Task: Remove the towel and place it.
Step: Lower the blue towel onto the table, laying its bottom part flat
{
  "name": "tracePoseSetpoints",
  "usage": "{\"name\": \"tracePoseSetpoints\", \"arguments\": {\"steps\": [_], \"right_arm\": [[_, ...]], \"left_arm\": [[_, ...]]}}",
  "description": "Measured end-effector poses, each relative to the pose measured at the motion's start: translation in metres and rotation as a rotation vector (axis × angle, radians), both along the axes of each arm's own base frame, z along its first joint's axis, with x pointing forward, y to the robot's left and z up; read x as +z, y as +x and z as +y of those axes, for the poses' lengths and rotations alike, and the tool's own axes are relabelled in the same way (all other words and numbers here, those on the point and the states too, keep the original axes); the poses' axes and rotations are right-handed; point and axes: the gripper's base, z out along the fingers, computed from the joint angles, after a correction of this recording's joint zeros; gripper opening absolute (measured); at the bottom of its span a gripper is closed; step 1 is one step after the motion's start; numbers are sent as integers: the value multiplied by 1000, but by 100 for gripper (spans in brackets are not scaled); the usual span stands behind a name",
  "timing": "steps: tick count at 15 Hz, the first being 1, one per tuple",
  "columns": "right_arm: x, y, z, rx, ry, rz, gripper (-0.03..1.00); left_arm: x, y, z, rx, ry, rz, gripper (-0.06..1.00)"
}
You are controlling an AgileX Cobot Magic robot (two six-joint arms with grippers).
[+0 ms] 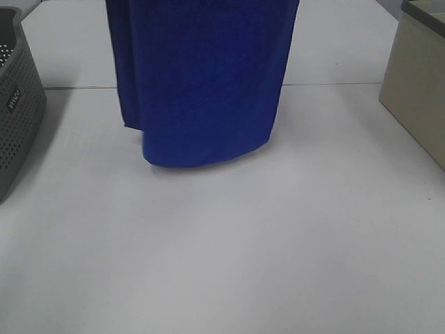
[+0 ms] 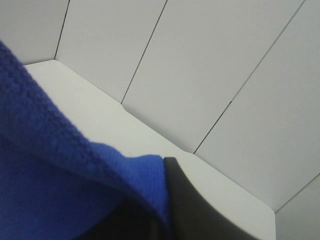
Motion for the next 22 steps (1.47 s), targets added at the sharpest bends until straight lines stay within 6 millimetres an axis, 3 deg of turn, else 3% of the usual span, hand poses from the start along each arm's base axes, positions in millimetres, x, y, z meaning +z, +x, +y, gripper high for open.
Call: {"name": "tracePoseSetpoints", "arguments": {"steps": [6, 11, 14, 19, 22], "right_arm": [[-7, 22, 6, -13, 38, -92, 2], [-24, 54, 16, -30, 75, -183, 2], [-47, 92, 26, -55, 139, -348, 2], [-62, 130, 36, -65, 223, -427, 2], [-71, 146, 25, -93, 268, -425, 2]], "left_arm": [[-1, 11, -1, 9, -34, -77, 0], [-33, 59, 6, 65, -79, -155, 0], [-64, 102, 21, 122, -171, -282, 0], [-76, 143, 23, 136, -233, -397, 0], [-86, 158, 22, 140, -236, -409, 0]]}}
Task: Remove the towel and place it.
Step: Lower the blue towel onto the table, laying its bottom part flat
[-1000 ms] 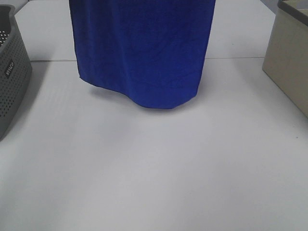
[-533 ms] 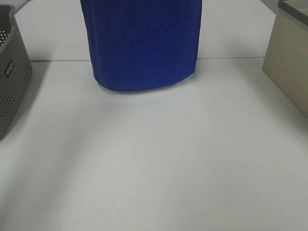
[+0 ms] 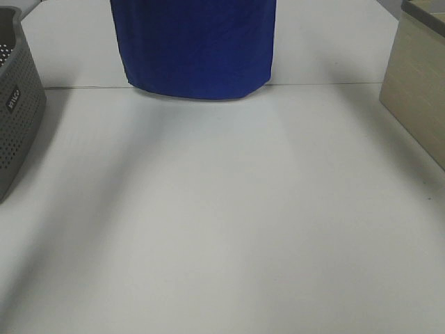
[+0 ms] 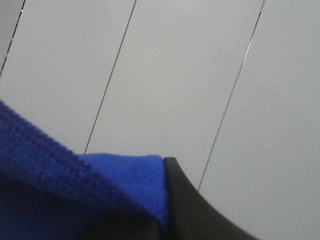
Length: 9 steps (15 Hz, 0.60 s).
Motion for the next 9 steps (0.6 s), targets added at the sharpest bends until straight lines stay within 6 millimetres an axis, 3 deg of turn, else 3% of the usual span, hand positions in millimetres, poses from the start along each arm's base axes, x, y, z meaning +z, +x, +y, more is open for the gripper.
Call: {"name": "tracePoseSetpoints", "arguments": {"steps": [3, 6, 9], "right_arm": [[-20, 12, -9, -2, 14, 135, 2], [-25, 12, -8, 6, 18, 185, 2], [-15, 11, -10, -1, 56, 87, 2]], "left_arm": [[-23, 16, 0, -10, 9, 101, 0], [-22, 16, 0, -11, 7, 105, 0], [-20, 15, 0, -10, 6, 92, 0]]}}
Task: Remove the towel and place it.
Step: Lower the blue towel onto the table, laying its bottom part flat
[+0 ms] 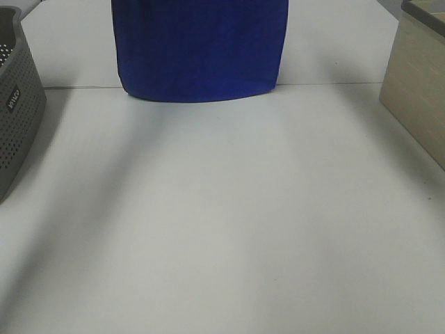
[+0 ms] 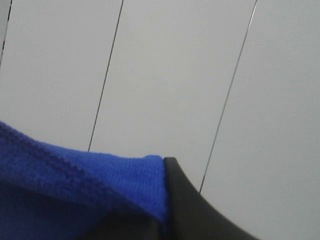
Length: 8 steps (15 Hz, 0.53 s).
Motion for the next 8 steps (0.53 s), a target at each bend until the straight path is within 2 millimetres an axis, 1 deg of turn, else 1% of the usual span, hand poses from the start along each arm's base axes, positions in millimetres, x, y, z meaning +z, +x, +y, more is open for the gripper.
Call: {"name": "tracePoseSetpoints", "arguments": {"steps": [2, 4, 5, 8], "right_arm": [[7, -1, -1, -4, 40, -66, 2], [9, -2, 0, 3, 87, -107, 2], [8, -1, 0, 8, 106, -107, 2], [-5, 6, 3, 16, 119, -69, 2]], "left_arm": [[4, -2, 3, 9, -8, -49, 0], [7, -3, 8, 14, -23, -90, 0], [7, -3, 9, 10, -31, -89, 0], [7, -2, 10, 9, -31, -88, 0]]}}
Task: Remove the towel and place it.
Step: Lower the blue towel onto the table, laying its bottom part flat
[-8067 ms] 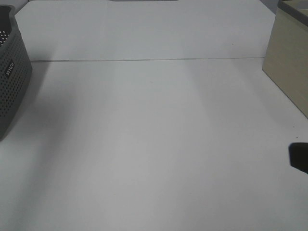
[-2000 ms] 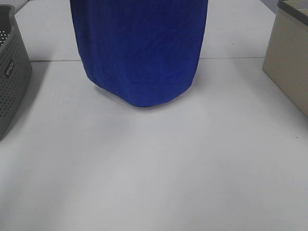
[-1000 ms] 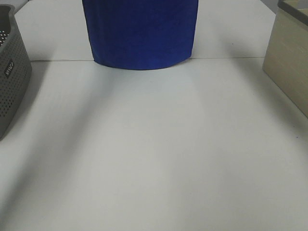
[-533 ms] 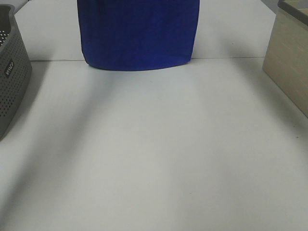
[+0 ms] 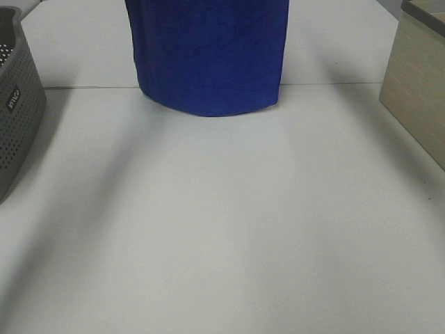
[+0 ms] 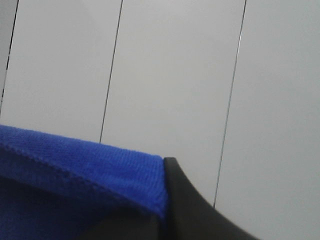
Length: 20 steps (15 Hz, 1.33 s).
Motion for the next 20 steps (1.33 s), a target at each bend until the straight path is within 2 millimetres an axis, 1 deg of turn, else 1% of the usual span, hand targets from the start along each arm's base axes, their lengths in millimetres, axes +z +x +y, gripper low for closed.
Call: {"name": "tracePoseSetpoints", "arguments": {"steps": [5, 7, 8, 9, 12, 13, 14, 15, 16, 18, 20], "right_arm": [[-4, 1, 1, 3, -5, 26, 2], [-1, 1, 0, -4, -17, -7, 2], [3, -1, 0, -12, -24, -59, 2], [3, -1, 0, -13, -27, -61, 2], [-1, 1, 0, -10, -44, -12, 2], [-4, 1, 0, -7, -60, 44, 2], [-7, 0, -1, -2, -80, 120, 2], [-9, -4, -1, 9, -97, 215, 2], [-10, -6, -1, 17, -107, 274, 2], [-3, -27, -5, 50, -142, 485, 2], [15, -57, -9, 102, -154, 646, 2]], "left_arm": [[0, 0, 0, 2, 6, -2, 0], [0, 0, 0, 2, 6, -2, 0], [0, 0, 0, 2, 6, -2, 0], [0, 0, 0, 2, 6, -2, 0], [-1, 1, 0, 2, 11, 18, 0], [-4, 2, -1, -3, 14, 59, 0], [-7, 4, -1, -22, 2, 141, 0], [-9, 3, -3, -50, -8, 262, 0], [-8, 2, -5, -64, -12, 311, 0], [-7, -12, -14, -111, 15, 571, 0], [3, -36, -16, -143, 17, 786, 0]]}}
